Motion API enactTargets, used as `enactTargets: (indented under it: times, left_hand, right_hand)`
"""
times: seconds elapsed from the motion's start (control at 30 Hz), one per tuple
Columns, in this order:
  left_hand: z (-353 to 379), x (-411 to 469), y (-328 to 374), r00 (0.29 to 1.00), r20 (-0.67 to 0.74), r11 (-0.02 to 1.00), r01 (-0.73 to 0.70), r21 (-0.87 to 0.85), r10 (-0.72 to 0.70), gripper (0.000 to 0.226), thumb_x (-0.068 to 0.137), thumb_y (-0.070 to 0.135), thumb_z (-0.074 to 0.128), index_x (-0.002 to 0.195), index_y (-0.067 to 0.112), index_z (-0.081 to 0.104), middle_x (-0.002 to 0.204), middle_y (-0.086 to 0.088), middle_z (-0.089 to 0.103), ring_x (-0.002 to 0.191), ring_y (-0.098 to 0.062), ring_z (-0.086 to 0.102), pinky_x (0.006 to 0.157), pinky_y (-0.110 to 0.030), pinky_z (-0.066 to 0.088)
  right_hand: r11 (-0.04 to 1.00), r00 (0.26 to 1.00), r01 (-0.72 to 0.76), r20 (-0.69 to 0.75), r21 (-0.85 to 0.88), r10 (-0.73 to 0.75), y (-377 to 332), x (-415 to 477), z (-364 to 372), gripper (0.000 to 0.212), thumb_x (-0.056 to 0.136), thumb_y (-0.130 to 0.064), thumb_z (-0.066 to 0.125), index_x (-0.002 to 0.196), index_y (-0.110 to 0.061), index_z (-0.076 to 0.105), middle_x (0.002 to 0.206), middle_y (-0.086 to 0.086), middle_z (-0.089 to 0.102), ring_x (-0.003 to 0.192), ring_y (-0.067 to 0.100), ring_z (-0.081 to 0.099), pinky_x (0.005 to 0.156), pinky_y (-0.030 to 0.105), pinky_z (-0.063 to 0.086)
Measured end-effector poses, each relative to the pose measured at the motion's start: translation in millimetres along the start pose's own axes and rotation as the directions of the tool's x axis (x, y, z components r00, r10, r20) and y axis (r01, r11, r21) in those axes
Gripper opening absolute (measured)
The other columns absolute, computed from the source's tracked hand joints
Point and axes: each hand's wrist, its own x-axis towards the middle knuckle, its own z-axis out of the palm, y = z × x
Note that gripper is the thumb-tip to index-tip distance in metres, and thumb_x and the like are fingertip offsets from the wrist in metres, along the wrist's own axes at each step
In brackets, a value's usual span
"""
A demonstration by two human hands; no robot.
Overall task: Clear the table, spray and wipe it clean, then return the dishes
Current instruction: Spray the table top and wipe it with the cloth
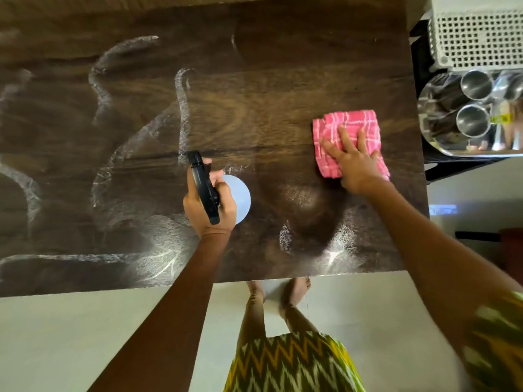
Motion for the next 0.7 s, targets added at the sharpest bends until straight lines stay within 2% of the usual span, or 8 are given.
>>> enactTargets:
  times: [0.13,0.23,0.3,0.4,0.43,0.5,0.6,0.7]
  left_hand:
    - [0,-1,2,0.998,-0.05,0.999,0.034,-0.016,-0.035,0.038,0.079,0.013,0.05,0.112,-0.005,0.058,0.092,-0.003,0.071,0.089,-0.01,0.067,0.084,-0.029,0.053]
    - [2,-3,9,0.997,-0.076,1.0,0.03,0.011,-0.029,0.038,0.08,0.011,0.053,0.115,-0.005,0.057,0.088,0.032,0.063,0.083,-0.005,0.064,0.079,-0.016,0.049]
    - [-2,-5,11,0.999,-0.05,1.0,0.004,-0.023,-0.005,0.042,0.081,0.021,0.053,0.115,-0.003,0.056,0.093,0.037,0.062,0.084,-0.02,0.067,0.081,-0.025,0.051]
    - [-7,-10,11,0.998,-0.058,0.999,-0.039,-0.013,0.038,0.042,0.081,0.025,0.051,0.114,-0.001,0.058,0.099,0.034,0.063,0.084,-0.03,0.067,0.082,-0.039,0.054]
    - [-9,-13,12,0.998,-0.057,0.999,-0.04,0.0,0.039,0.04,0.082,0.026,0.051,0.112,0.001,0.059,0.093,0.036,0.063,0.082,-0.027,0.067,0.08,-0.038,0.053]
    - [-12,-21,14,0.997,-0.062,0.999,-0.038,0.009,0.039,0.038,0.083,0.027,0.051,0.111,0.003,0.059,0.092,0.033,0.064,0.082,-0.024,0.067,0.081,-0.04,0.055]
    - [-18,-34,12,0.995,-0.099,1.0,-0.016,-0.012,0.014,0.04,0.085,0.027,0.052,0.113,-0.001,0.059,0.097,0.031,0.065,0.087,-0.018,0.068,0.083,-0.046,0.055]
    - [-25,-47,5,0.993,-0.114,0.999,-0.018,-0.034,0.014,0.041,0.086,0.025,0.053,0.116,-0.003,0.057,0.099,0.033,0.065,0.091,-0.018,0.066,0.085,-0.051,0.054]
  right_hand:
    - [0.991,0.991,0.12,-0.042,-0.061,-0.123,-65,-5,11,0.086,0.086,-0.006,0.054,0.148,-0.036,0.001,0.155,0.005,-0.021,0.138,0.045,-0.019,0.103,0.073,0.011]
    - [0.934,0.938,0.337,-0.046,-0.121,-0.344,-88,-78,66,0.081,0.087,-0.022,0.061,0.148,-0.032,0.009,0.158,0.009,-0.006,0.139,0.047,-0.007,0.102,0.074,0.013]
    - [0.893,0.91,0.414,0.056,-0.178,-0.411,-74,-131,99,0.102,0.064,-0.036,0.082,0.146,-0.033,0.022,0.155,0.011,0.018,0.138,0.047,0.013,0.096,0.075,0.019]
    - [0.921,0.942,0.326,0.16,-0.215,-0.296,-17,-173,120,0.141,0.025,-0.038,0.093,0.145,-0.033,0.021,0.147,0.011,0.031,0.13,0.045,0.029,0.084,0.076,0.031]
    - [0.938,0.951,0.294,0.157,-0.184,-0.267,-1,-174,117,0.144,0.026,-0.034,0.094,0.147,-0.033,0.016,0.147,0.011,0.029,0.131,0.045,0.027,0.083,0.077,0.033]
    - [0.971,0.976,0.213,0.077,-0.107,-0.205,17,-160,104,0.122,0.053,-0.026,0.089,0.147,-0.033,0.01,0.154,0.011,0.015,0.137,0.045,0.007,0.09,0.077,0.029]
    - [0.997,0.999,0.027,-0.025,0.069,-0.025,0,-121,86,0.095,0.085,-0.015,0.062,0.145,-0.039,-0.008,0.155,0.004,-0.021,0.133,0.038,-0.031,0.105,0.072,0.001]
    - [0.994,0.995,0.088,-0.049,0.064,-0.085,-49,-111,87,0.089,0.089,-0.01,0.055,0.147,-0.034,-0.007,0.154,0.008,-0.023,0.135,0.044,-0.025,0.104,0.072,0.001]
